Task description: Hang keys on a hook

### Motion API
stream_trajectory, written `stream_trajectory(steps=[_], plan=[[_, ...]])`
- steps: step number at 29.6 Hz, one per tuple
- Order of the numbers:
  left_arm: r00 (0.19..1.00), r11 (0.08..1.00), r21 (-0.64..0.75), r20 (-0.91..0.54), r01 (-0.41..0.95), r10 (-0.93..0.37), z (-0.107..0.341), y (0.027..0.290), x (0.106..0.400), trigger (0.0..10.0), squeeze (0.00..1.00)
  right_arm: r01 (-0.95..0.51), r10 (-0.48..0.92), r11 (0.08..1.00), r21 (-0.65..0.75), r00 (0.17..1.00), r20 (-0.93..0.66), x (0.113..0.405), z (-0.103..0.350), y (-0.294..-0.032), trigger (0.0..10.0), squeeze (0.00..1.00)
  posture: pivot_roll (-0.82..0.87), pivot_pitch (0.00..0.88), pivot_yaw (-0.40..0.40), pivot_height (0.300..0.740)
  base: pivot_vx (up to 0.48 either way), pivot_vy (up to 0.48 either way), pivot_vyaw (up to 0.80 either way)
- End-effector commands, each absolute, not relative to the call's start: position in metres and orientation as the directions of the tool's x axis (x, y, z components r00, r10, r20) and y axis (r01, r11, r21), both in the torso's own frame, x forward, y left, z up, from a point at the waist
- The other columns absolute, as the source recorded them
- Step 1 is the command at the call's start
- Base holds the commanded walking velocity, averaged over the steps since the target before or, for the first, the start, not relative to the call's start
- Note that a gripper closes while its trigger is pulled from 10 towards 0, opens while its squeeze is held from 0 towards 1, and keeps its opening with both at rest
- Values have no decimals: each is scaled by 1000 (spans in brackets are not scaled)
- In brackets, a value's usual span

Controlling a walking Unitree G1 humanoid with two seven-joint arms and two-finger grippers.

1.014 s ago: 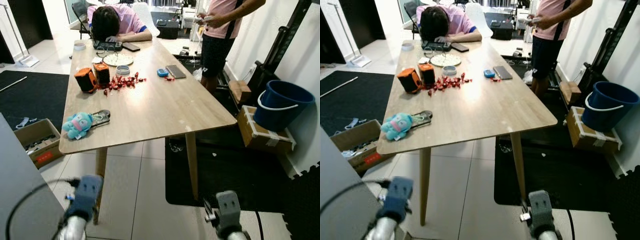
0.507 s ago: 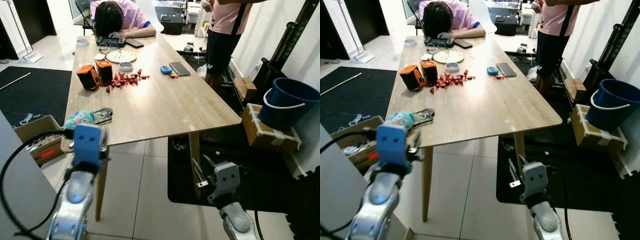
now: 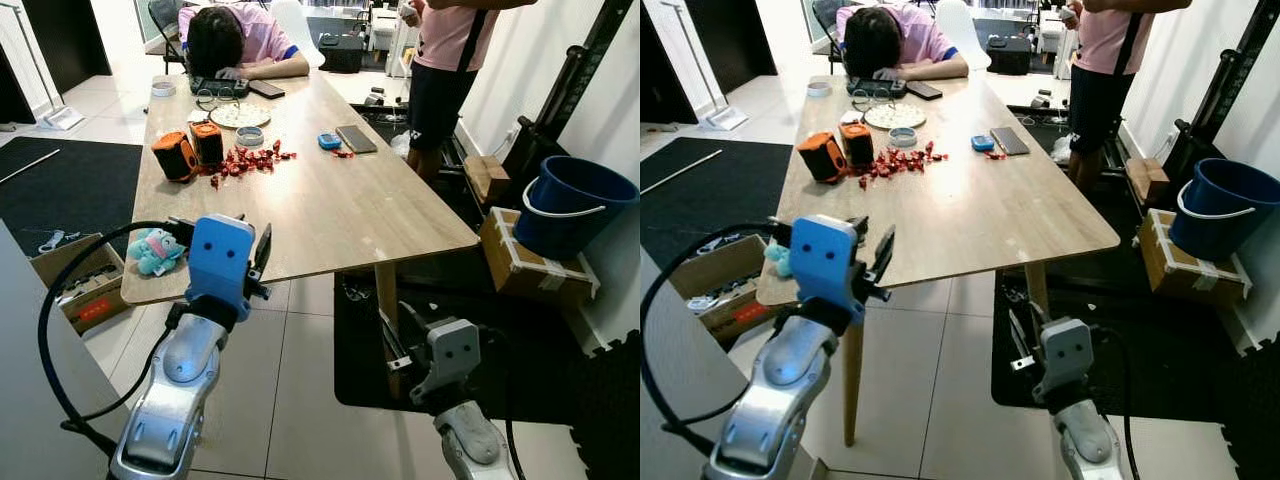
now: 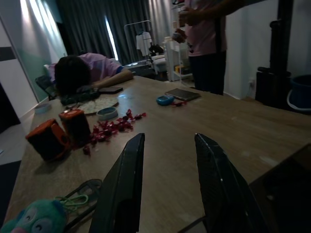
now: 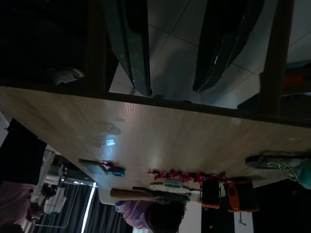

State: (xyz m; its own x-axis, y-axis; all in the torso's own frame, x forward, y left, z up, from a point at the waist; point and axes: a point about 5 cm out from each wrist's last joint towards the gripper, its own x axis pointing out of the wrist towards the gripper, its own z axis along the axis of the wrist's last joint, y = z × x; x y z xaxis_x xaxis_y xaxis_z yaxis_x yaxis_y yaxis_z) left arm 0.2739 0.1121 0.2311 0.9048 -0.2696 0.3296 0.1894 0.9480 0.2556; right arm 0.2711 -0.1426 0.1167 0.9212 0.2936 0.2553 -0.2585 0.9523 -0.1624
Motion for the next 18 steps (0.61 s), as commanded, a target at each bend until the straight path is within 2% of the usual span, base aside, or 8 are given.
stream_trajectory(steps=[1,3,18], plan=[[902,943,272,328,194,-281,233,110,273,10000,0,-260,290,954,-151,927,239,269,115,-143,10000,0,51,117,-7,740,0,0,0],[903,943,273,327,193,-279,233,109,273,10000,0,-261,291,954,-149,927,239,269,115,-143,10000,0,51,117,-7,740,0,0,0],[920,944,291,306,155,-245,231,112,274,10000,0,-288,318,944,-158,924,213,267,115,-138,10000,0,58,120,-12,740,480,0,0]])
